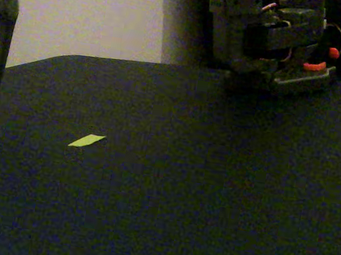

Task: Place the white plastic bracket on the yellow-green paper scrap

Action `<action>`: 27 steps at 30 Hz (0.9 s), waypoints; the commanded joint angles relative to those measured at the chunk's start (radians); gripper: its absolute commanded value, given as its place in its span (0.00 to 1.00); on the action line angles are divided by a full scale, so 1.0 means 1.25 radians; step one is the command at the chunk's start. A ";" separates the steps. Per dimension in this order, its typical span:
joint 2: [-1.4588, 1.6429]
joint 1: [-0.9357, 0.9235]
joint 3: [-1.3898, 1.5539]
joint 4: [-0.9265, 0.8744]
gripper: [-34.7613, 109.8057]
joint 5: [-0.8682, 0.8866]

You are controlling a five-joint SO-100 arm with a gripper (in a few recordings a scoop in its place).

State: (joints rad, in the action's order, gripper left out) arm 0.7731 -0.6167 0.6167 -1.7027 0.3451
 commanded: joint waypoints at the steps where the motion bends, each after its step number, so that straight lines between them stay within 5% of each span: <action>1: 0.241 0.017 0.153 -0.027 0.37 0.005; 10: 0.536 0.026 0.448 0.052 0.34 0.069; 13: 0.594 0.022 0.491 0.045 0.24 0.069; 27: 0.848 0.155 0.682 0.056 0.24 0.112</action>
State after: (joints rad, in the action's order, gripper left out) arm 1.7165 -0.4495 1.4496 -1.6153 0.4633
